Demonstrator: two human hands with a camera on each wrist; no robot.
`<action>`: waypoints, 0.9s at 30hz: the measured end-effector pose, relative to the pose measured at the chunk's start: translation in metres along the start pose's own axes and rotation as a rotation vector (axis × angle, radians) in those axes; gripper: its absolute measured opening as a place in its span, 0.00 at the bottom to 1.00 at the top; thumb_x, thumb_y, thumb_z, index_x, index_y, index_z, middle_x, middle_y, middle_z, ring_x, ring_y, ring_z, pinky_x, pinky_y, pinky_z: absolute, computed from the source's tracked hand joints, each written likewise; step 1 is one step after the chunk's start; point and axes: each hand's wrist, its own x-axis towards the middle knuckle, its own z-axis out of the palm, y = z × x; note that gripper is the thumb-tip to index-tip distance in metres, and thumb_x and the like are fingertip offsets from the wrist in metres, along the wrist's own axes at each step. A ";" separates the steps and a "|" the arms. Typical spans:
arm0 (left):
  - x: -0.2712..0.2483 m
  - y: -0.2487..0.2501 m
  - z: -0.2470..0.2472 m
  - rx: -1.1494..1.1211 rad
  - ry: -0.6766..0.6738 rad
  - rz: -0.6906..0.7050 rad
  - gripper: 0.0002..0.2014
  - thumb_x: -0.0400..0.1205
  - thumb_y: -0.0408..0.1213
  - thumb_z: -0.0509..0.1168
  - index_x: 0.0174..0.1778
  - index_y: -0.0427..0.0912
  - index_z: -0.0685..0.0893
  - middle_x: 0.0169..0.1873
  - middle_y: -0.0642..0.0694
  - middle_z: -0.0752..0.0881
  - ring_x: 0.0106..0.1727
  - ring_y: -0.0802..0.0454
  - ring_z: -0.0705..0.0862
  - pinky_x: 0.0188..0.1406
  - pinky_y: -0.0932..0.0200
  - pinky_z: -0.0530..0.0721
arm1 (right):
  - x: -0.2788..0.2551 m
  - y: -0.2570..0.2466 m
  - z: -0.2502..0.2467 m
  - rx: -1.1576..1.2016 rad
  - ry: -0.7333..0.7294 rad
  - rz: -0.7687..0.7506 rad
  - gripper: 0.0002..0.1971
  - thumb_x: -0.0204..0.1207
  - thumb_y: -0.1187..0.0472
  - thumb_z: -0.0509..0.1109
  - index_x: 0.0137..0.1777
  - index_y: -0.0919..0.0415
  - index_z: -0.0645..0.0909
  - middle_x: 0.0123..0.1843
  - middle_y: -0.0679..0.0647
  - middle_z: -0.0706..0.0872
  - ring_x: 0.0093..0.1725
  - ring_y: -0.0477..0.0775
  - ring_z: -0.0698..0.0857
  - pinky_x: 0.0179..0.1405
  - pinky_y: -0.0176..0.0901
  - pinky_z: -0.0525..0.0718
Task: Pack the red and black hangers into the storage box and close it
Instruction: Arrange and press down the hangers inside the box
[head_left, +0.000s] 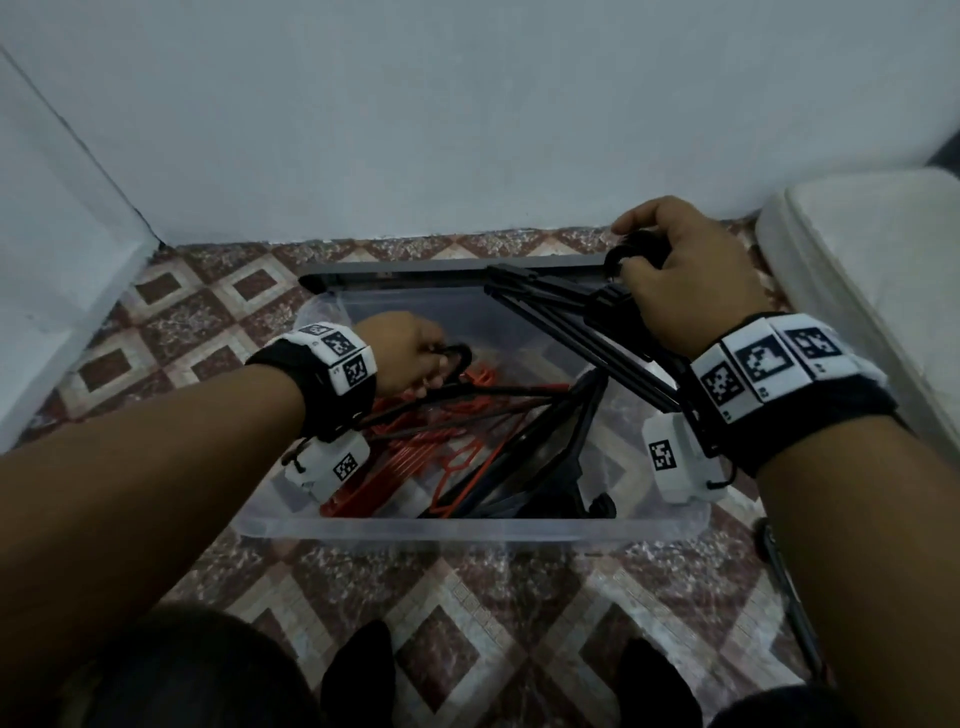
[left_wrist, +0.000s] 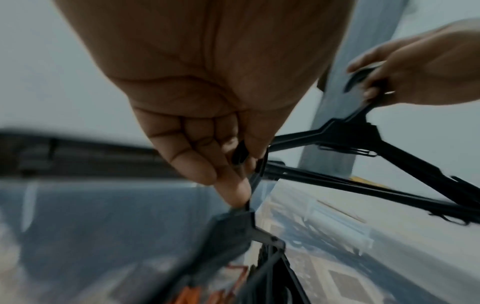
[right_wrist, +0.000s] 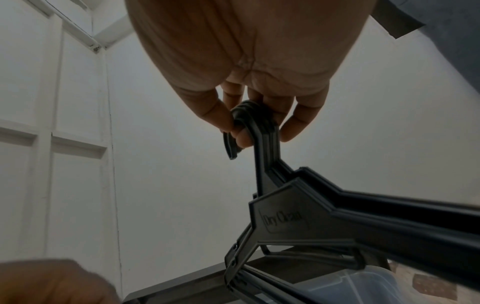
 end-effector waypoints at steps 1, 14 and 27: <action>-0.008 0.008 -0.008 0.076 0.055 0.043 0.08 0.86 0.42 0.62 0.42 0.47 0.80 0.37 0.54 0.91 0.38 0.53 0.89 0.39 0.58 0.81 | -0.001 -0.001 -0.002 -0.001 0.000 -0.001 0.12 0.76 0.59 0.66 0.56 0.43 0.80 0.55 0.51 0.87 0.50 0.54 0.85 0.53 0.50 0.86; -0.040 0.059 -0.024 0.067 0.310 0.297 0.10 0.84 0.43 0.66 0.60 0.52 0.84 0.47 0.58 0.86 0.46 0.58 0.83 0.42 0.64 0.74 | -0.010 -0.001 -0.004 0.000 -0.154 -0.023 0.15 0.77 0.63 0.67 0.57 0.40 0.80 0.53 0.46 0.89 0.43 0.49 0.88 0.43 0.48 0.88; -0.034 0.082 -0.014 -0.002 0.396 0.393 0.06 0.83 0.44 0.67 0.53 0.51 0.85 0.41 0.58 0.85 0.40 0.61 0.81 0.34 0.69 0.71 | -0.026 -0.021 0.016 -0.027 -0.375 -0.107 0.14 0.78 0.63 0.68 0.58 0.43 0.81 0.51 0.47 0.89 0.44 0.46 0.87 0.41 0.42 0.85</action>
